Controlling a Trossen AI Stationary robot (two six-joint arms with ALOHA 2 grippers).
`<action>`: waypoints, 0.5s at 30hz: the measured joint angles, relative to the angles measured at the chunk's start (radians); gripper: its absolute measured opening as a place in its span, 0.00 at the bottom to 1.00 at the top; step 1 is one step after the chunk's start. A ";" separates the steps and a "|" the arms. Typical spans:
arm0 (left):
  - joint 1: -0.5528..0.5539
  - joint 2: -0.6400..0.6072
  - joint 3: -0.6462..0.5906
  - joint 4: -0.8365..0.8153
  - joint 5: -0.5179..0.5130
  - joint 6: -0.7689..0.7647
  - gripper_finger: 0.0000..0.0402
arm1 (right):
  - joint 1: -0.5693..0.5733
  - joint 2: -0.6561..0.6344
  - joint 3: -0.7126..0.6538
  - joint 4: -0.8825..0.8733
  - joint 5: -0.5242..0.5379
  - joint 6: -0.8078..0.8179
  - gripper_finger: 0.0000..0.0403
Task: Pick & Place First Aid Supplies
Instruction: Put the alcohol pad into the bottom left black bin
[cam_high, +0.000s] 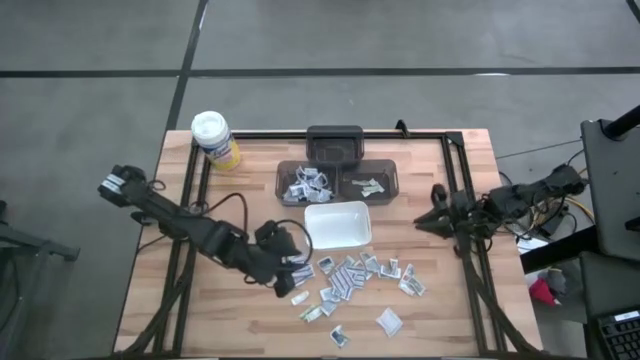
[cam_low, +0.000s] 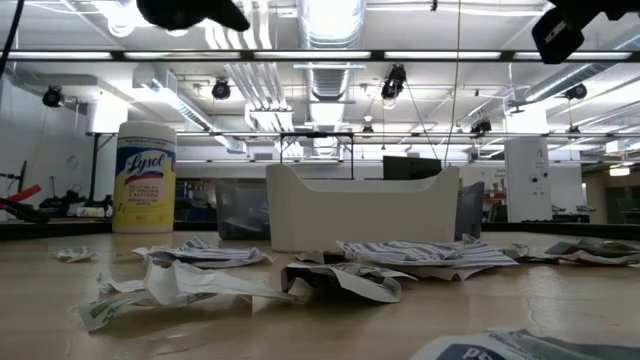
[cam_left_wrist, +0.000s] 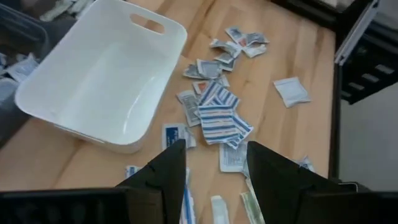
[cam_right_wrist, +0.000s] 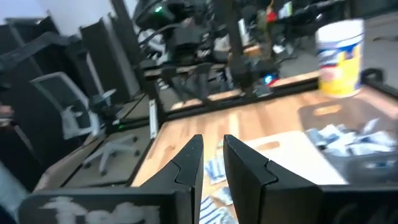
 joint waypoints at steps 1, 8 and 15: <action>-0.001 -0.016 -0.037 0.038 0.000 -0.002 0.41 | 0.000 0.036 0.000 0.025 -0.018 0.010 0.15; -0.001 -0.162 -0.299 0.258 -0.003 -0.005 0.41 | 0.028 0.271 0.010 0.168 -0.119 0.121 0.15; -0.002 -0.351 -0.489 0.267 -0.037 -0.008 0.41 | 0.096 0.478 0.149 0.178 -0.118 0.177 0.15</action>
